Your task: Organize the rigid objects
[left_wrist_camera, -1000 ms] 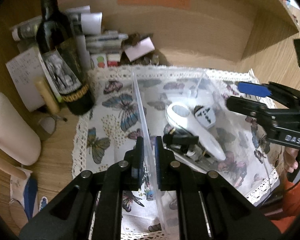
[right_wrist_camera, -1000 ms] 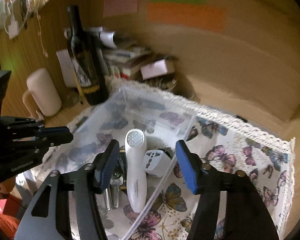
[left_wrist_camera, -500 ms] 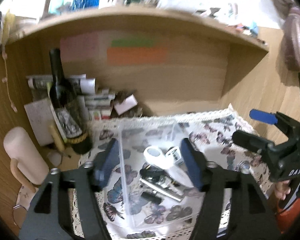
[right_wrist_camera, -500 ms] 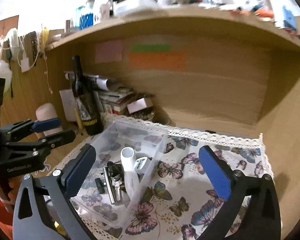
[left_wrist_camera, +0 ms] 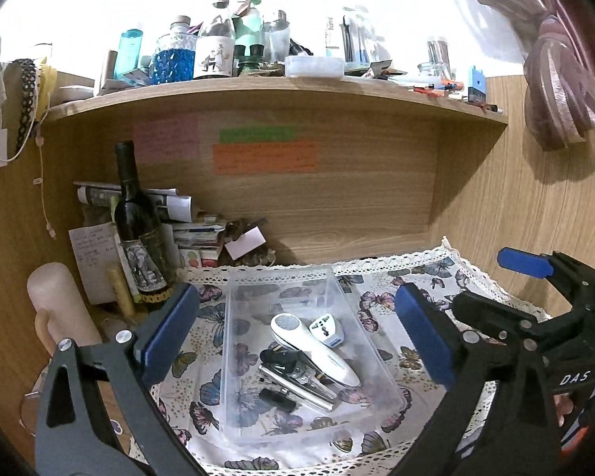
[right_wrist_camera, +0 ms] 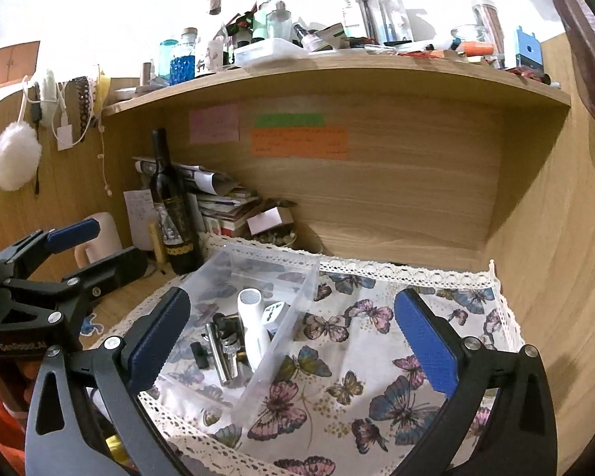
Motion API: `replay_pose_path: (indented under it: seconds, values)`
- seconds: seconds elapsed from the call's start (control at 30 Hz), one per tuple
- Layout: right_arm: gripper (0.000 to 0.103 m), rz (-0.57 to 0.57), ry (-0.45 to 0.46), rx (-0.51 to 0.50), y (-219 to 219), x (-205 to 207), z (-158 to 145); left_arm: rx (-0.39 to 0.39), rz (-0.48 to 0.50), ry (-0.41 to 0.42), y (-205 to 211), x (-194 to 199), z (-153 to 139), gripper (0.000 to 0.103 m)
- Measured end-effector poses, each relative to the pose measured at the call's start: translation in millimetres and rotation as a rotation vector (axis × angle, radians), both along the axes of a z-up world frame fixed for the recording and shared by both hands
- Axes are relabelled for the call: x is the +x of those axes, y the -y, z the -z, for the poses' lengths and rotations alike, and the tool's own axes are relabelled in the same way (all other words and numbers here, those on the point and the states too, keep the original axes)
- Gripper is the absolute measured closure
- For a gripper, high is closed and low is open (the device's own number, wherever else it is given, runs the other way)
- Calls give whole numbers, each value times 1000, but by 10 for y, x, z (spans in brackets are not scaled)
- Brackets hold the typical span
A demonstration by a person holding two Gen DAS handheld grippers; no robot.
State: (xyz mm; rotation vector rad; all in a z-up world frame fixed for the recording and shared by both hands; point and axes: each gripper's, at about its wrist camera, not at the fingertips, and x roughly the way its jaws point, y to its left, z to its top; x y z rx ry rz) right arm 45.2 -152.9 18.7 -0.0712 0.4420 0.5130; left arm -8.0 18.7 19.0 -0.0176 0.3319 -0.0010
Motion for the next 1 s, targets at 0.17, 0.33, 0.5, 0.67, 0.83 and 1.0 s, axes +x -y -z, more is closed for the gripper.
replay_pose_path:
  seconds: [0.17, 0.33, 0.5, 0.67, 0.83, 1.0]
  values:
    - [0, 4, 1, 12, 54, -50, 3, -8, -1, 5, 10, -23, 17, 2]
    - [0, 5, 9, 11, 50, -65, 2, -9, -3, 10, 4, -31, 16, 2]
    - [0, 7, 9, 14, 38, -69, 2, -12, -5, 12, 1, -30, 11, 2]
    - [0, 7, 11, 16, 30, -72, -7, -14, -3, 9, -4, -30, 11, 2]
    - [0, 6, 18, 13, 12, -87, -25, -17, -3, 12, -9, -28, 9, 2]
    - [0, 8, 23, 11, 5, -101, -35, -16, -7, 9, -12, -25, 14, 1]
